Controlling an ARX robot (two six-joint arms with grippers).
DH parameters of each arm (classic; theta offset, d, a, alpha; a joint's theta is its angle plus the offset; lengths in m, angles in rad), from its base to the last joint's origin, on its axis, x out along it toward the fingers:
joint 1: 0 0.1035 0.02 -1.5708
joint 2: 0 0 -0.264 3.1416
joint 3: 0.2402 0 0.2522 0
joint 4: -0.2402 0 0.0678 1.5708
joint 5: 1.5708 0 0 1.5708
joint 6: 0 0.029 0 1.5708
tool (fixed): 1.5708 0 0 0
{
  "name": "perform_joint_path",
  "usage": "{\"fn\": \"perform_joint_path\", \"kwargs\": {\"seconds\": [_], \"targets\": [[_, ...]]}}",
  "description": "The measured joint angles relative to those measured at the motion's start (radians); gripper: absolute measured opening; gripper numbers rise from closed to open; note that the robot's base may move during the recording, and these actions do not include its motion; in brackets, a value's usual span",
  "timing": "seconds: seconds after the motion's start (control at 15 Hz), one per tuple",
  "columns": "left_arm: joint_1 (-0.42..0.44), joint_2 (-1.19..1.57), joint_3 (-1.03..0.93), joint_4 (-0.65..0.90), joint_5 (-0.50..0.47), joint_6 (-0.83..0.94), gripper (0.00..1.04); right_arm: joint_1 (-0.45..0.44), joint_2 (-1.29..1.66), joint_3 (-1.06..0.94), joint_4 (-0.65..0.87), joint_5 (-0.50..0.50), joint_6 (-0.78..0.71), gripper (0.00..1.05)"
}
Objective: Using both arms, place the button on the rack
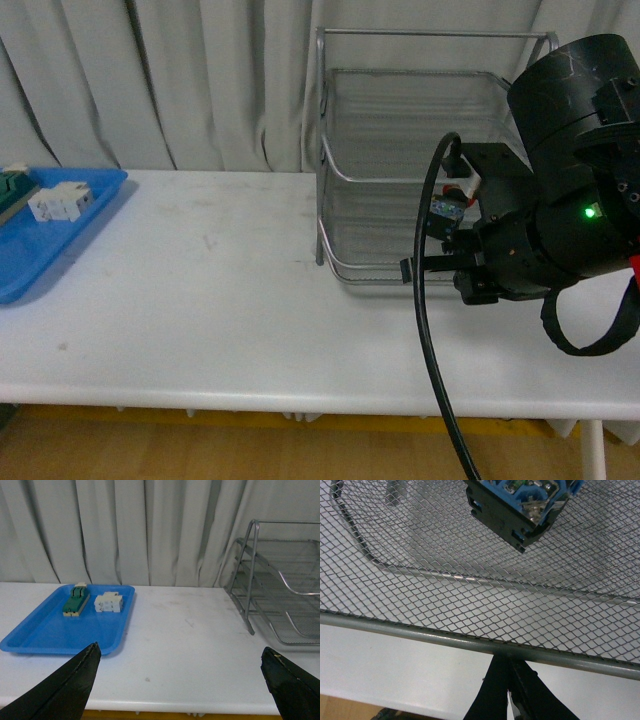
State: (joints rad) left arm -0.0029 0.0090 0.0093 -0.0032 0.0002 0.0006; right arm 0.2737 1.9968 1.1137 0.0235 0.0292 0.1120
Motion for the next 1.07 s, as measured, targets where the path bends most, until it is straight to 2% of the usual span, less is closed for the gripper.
{"fn": "perform_joint_path", "kwargs": {"seconds": [0.47,0.8,1.07], "targets": [[0.0,0.0,0.0,0.0,0.0,0.0,0.98,-0.05,0.078,0.121,0.036,0.054,-0.016,0.02],[0.0,0.0,0.0,0.0,0.0,0.0,0.98,-0.079,0.084,0.123,0.059,0.109,-0.012,0.02],[0.0,0.0,0.0,0.0,0.0,0.0,0.98,-0.079,0.079,0.111,0.07,0.108,-0.009,0.02]]}}
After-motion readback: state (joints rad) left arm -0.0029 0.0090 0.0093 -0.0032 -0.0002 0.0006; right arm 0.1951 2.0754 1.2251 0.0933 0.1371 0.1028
